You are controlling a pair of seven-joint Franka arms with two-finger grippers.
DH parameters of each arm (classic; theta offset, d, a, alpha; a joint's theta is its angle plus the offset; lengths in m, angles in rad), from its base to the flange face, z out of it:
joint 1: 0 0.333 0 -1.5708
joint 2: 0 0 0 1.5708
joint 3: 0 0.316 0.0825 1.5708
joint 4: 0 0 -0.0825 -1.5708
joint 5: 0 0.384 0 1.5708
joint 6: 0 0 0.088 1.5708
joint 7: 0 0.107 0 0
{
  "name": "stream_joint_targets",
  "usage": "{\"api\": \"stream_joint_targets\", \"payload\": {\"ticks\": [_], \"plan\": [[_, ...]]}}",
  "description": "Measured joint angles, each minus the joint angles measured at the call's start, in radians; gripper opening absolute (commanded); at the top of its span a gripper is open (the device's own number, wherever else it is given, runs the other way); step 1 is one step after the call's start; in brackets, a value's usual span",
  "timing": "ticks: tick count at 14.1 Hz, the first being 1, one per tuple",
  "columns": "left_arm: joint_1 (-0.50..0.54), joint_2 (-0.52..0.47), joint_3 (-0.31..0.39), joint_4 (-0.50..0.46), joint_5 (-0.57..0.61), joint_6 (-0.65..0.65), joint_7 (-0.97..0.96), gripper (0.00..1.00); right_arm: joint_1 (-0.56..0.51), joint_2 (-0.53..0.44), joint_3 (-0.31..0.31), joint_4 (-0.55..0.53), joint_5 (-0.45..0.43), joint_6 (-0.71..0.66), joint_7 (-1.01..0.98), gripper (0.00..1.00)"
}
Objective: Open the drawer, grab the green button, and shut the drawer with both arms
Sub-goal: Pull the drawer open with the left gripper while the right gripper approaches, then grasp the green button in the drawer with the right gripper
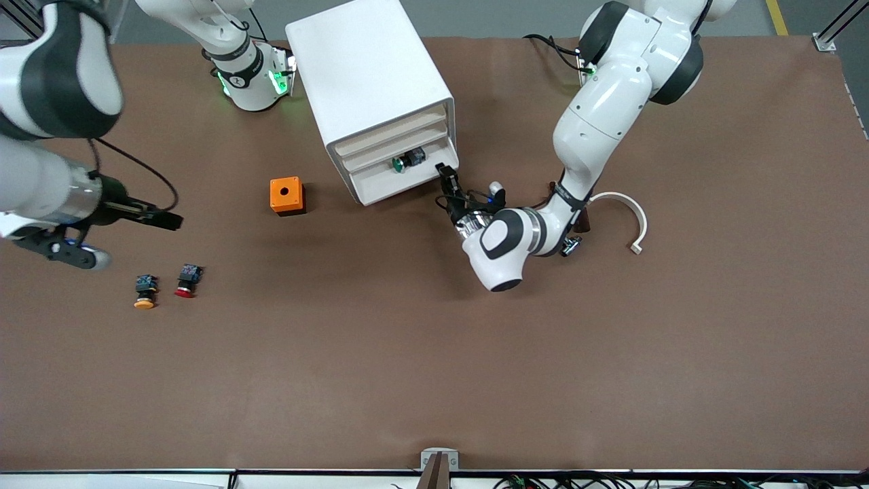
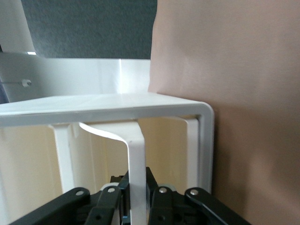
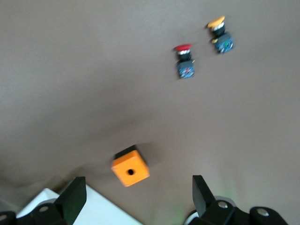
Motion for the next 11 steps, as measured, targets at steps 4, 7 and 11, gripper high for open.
{"api": "stream_joint_targets", "payload": {"ticks": [4, 7, 11], "plan": [[0.082, 0.000, -0.001, 0.009, -0.018, 0.031, 0.000, 0.12, 0.207, 0.004, 0.004, -0.002, 0.037, 0.079, 0.395, 1.00], [0.103, 0.000, -0.001, 0.009, -0.049, 0.072, 0.000, 0.14, 0.253, 0.010, 0.003, -0.012, 0.102, 0.131, 0.533, 1.00], [0.118, 0.000, -0.001, 0.013, -0.060, 0.094, 0.000, 0.15, 0.360, 0.035, 0.003, -0.058, 0.115, 0.257, 0.709, 1.00]]}}
